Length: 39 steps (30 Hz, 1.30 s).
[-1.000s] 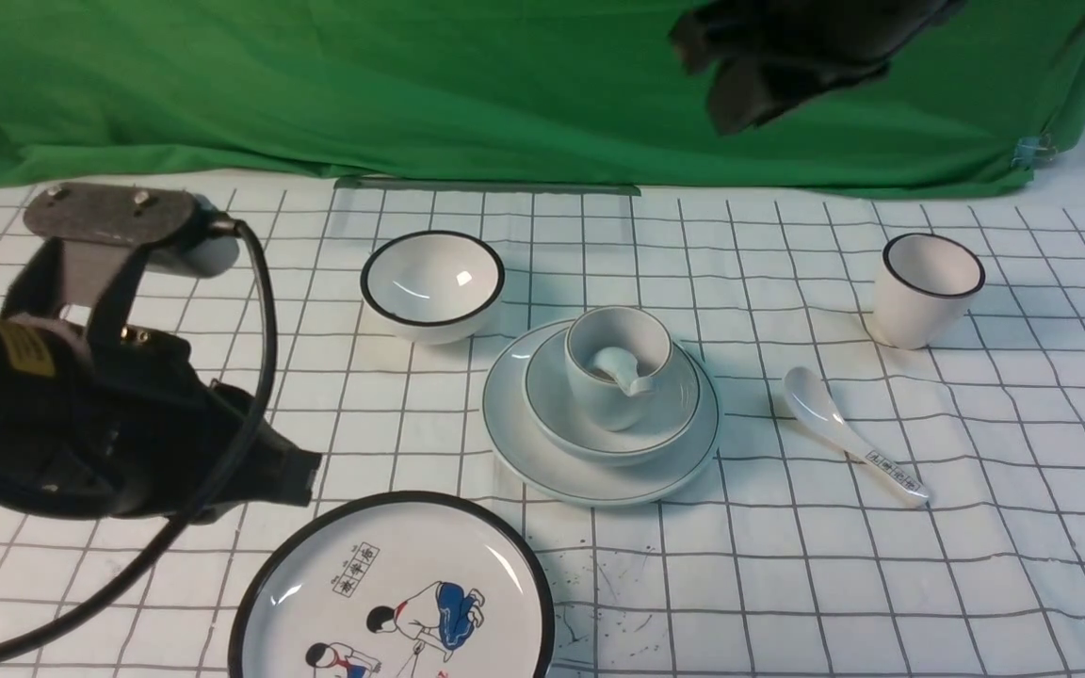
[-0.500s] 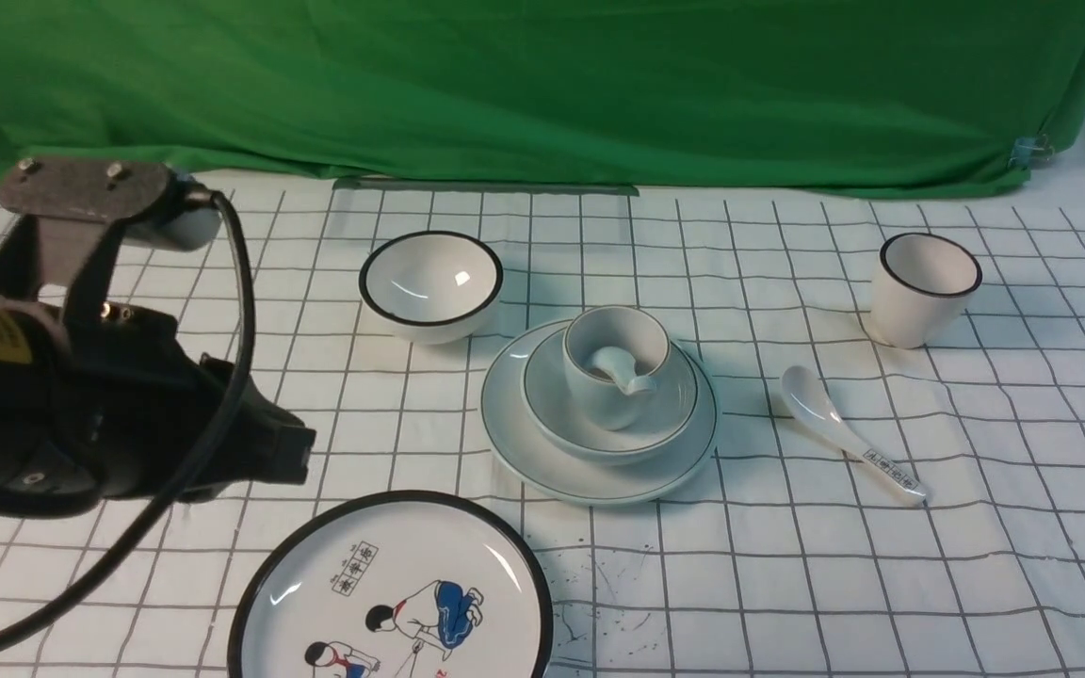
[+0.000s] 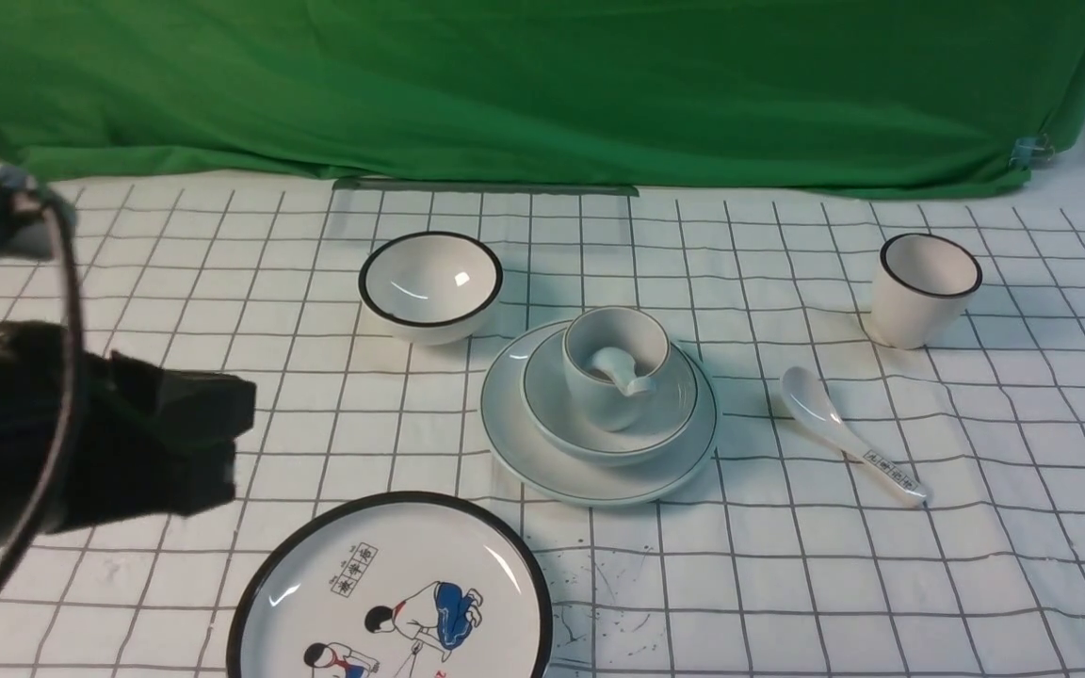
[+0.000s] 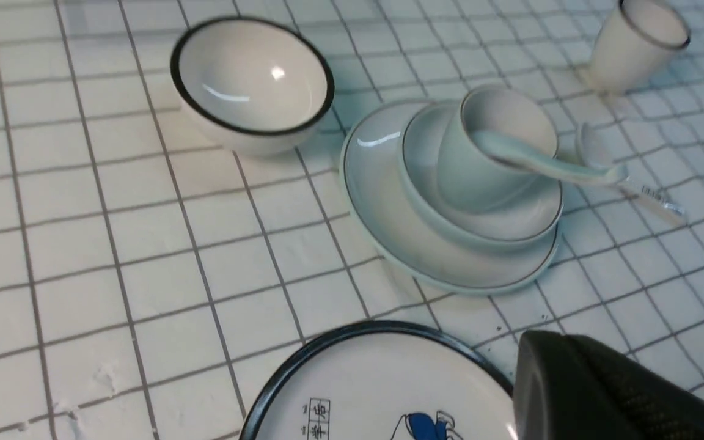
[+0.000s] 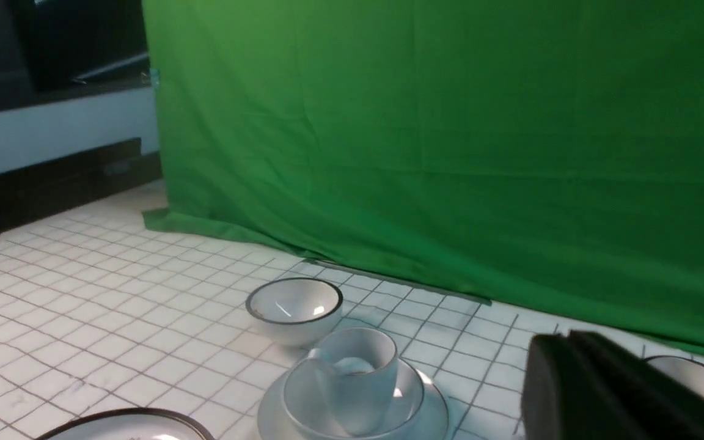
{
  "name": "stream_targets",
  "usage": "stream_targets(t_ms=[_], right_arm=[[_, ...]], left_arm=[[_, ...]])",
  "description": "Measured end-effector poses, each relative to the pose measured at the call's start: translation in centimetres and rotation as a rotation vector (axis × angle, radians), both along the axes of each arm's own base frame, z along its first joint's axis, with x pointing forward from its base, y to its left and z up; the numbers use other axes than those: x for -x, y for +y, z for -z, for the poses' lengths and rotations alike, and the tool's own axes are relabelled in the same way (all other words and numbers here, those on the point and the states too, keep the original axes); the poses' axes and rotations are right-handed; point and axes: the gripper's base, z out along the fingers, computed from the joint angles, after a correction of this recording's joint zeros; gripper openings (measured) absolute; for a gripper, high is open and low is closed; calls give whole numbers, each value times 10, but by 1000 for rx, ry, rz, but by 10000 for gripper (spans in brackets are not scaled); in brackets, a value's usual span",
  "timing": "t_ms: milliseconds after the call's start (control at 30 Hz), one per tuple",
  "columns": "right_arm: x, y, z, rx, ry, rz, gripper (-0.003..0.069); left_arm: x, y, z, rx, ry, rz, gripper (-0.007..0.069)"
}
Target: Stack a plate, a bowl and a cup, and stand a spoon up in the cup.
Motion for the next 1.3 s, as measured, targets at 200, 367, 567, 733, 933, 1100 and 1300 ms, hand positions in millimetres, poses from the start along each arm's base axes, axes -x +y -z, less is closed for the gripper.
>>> stream_targets(t_ms=[200,367,567,733,933,1100,1300], right_arm=[[0,1,8,-1,-6,-7,81],[1,0,8,-3,-9,-7,90],[1,0,8,-4,-10,-8,102],[1,0,8,-4,-10,-8,120],[1,0,8,-4,-10,-8,140],[1,0,8,-4,-10,-8,148],[1,0,8,-4,-10,-8,162]], left_arm=[[39,18,-5,99,-223,-37,1],[60,26,-18,182,-344,-46,1],[66,28,-21,214,-372,-47,1],[66,29,-21,183,-387,-45,1],[63,32,-11,88,-456,-61,1],[68,44,21,37,-544,-175,1],[77,62,90,-57,-535,-410,1]])
